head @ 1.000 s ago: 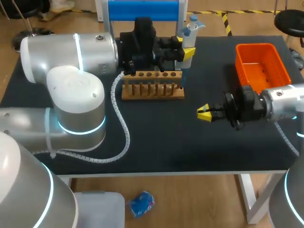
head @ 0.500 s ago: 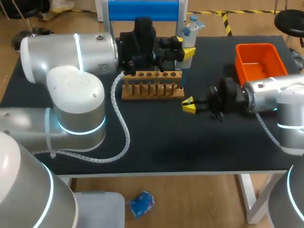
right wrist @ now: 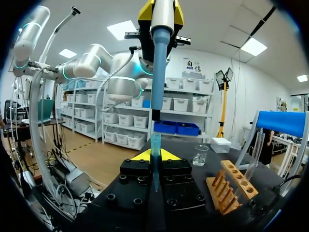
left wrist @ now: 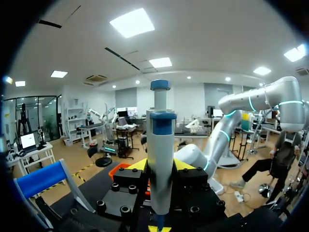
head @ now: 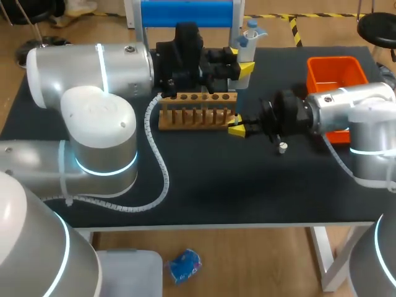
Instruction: Invert the test tube, pick up the pipette, mount the tip to pipette, aspirate from beaker and dispense into the tube, eject the tip, return the pipette, and cap with the stopper.
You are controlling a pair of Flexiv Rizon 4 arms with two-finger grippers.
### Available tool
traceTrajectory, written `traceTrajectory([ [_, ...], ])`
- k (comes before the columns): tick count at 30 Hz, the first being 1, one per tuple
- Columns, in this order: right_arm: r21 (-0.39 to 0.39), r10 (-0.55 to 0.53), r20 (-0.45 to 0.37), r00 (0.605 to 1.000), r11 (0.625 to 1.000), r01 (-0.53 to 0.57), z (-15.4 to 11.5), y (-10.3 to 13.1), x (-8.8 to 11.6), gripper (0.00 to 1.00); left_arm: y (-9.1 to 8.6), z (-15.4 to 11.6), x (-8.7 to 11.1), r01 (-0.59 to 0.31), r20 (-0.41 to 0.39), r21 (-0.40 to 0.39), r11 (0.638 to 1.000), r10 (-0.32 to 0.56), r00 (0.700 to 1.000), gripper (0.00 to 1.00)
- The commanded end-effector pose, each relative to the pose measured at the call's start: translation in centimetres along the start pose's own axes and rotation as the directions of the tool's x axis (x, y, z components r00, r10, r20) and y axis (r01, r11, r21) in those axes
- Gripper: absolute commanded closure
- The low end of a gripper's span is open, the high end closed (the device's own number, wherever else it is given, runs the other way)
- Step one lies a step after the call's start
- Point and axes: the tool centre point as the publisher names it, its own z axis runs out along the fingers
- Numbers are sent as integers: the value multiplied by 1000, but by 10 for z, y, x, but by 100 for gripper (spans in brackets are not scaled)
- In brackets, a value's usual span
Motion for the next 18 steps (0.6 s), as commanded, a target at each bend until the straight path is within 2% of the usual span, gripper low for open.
traceTrajectory([
  [1, -7, -2, -8, 1000, 1000, 2, 1, 1, -3, 100, 0, 1, 0, 1, 1, 0, 1000, -1, 1000, 100],
  [18, -21, -29, -16, 999, 999, 29, 5, 14, -2, 100, 0, 1, 0, 1, 1, 0, 1000, -1, 1000, 100],
])
